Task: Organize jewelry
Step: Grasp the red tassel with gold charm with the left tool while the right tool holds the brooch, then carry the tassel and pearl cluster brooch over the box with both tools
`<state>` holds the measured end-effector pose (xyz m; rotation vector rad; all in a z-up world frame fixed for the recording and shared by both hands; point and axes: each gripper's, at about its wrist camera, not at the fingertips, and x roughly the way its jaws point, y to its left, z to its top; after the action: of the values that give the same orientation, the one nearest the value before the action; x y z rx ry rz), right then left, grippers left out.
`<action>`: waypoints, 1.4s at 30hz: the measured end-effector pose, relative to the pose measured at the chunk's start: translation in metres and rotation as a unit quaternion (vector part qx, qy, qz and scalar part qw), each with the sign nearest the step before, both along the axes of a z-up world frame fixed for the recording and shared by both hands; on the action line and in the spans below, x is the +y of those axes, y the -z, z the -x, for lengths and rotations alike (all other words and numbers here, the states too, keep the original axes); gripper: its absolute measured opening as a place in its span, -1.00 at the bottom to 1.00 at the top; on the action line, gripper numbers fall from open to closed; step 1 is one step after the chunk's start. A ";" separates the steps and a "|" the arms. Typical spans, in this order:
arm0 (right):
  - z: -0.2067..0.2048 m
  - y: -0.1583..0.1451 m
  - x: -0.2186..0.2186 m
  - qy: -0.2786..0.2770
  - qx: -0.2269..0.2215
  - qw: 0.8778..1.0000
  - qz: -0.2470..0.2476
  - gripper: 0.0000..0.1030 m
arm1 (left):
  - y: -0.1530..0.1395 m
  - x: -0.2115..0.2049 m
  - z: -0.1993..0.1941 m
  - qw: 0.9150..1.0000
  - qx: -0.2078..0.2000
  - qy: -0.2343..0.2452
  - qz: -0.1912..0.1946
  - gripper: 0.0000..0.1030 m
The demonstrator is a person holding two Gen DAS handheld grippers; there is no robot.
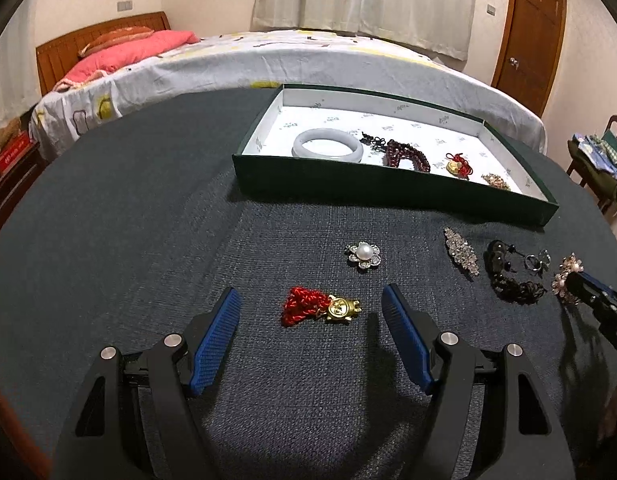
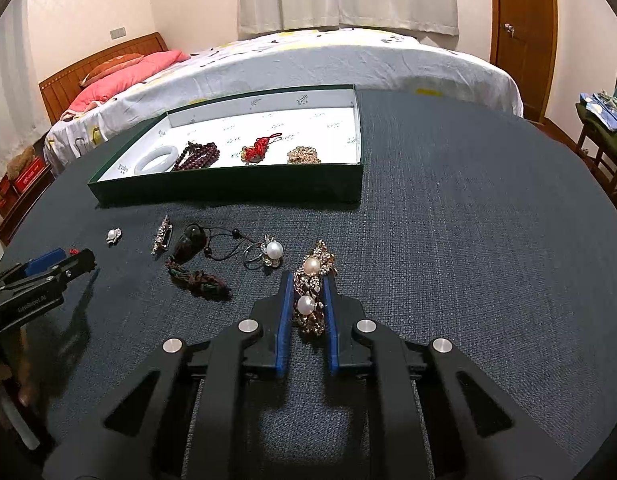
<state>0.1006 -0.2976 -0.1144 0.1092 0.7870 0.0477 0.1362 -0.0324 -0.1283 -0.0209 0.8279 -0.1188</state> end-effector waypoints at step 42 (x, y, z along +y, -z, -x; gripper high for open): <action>-0.001 -0.001 0.000 0.000 -0.004 1.000 -0.004 -0.72 | -0.010 -0.003 0.003 0.999 -0.022 0.041 0.014 -0.82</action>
<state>0.1016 -0.2973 -0.1139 0.1167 0.7796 0.0521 0.1328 -0.0350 -0.1184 -0.0101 0.7840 -0.2073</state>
